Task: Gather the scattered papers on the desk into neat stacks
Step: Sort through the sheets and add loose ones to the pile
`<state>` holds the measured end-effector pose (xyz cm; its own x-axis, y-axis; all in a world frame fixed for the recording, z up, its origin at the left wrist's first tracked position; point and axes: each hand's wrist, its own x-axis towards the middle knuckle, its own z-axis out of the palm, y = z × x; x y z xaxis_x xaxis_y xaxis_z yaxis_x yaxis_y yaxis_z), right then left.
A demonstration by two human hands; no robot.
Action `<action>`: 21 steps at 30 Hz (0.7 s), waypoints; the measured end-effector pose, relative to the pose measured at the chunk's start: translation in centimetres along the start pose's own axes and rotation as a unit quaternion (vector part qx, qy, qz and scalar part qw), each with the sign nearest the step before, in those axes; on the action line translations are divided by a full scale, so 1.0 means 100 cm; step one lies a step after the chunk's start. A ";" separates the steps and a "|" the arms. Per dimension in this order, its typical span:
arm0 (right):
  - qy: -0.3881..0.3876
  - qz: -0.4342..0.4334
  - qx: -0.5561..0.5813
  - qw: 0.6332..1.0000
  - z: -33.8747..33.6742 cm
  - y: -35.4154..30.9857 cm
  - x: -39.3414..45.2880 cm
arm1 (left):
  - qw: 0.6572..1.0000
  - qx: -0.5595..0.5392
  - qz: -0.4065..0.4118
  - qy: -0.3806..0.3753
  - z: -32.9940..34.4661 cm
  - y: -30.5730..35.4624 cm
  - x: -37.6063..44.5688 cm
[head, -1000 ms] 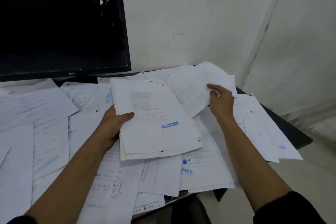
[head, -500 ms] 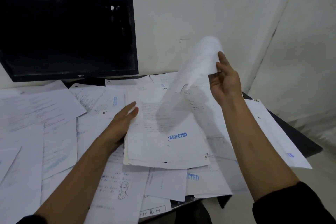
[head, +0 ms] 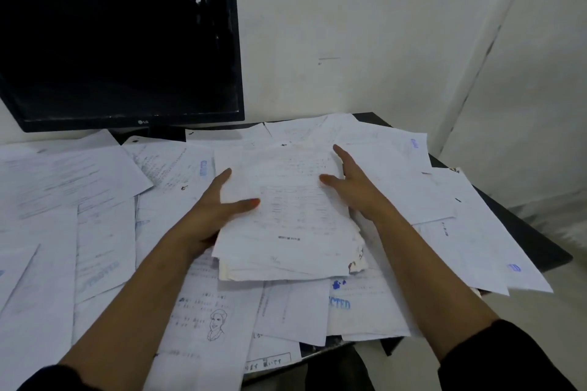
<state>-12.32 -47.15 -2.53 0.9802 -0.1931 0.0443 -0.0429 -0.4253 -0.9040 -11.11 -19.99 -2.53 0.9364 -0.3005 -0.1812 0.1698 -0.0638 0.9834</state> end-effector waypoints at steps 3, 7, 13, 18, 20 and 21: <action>0.094 0.000 0.014 0.995 -0.004 0.006 0.008 | 1.000 -0.004 0.016 0.017 -0.002 -0.008 0.004; 0.215 0.061 -0.234 0.946 -0.030 0.028 0.008 | 0.999 -0.018 0.035 0.035 -0.002 -0.010 0.010; 0.061 0.113 -0.393 0.910 -0.032 0.038 -0.009 | 0.997 0.004 0.053 0.060 -0.015 -0.009 0.015; 0.063 0.126 -0.399 0.906 -0.019 0.036 -0.008 | 0.997 0.004 0.042 0.064 -0.027 -0.011 0.014; 0.114 0.086 -0.390 0.910 -0.017 0.031 -0.010 | 0.997 0.004 0.045 0.067 -0.026 -0.011 0.013; 0.145 0.061 -0.378 0.912 -0.018 0.027 -0.012 | 0.996 0.005 0.051 0.070 -0.024 -0.010 0.014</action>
<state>-13.93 -49.64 -4.29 0.8715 -0.4586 0.1735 -0.3765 -0.8526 -0.3624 -9.27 -18.07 -3.72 0.9824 -0.1700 -0.0775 0.0700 -0.0494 0.9963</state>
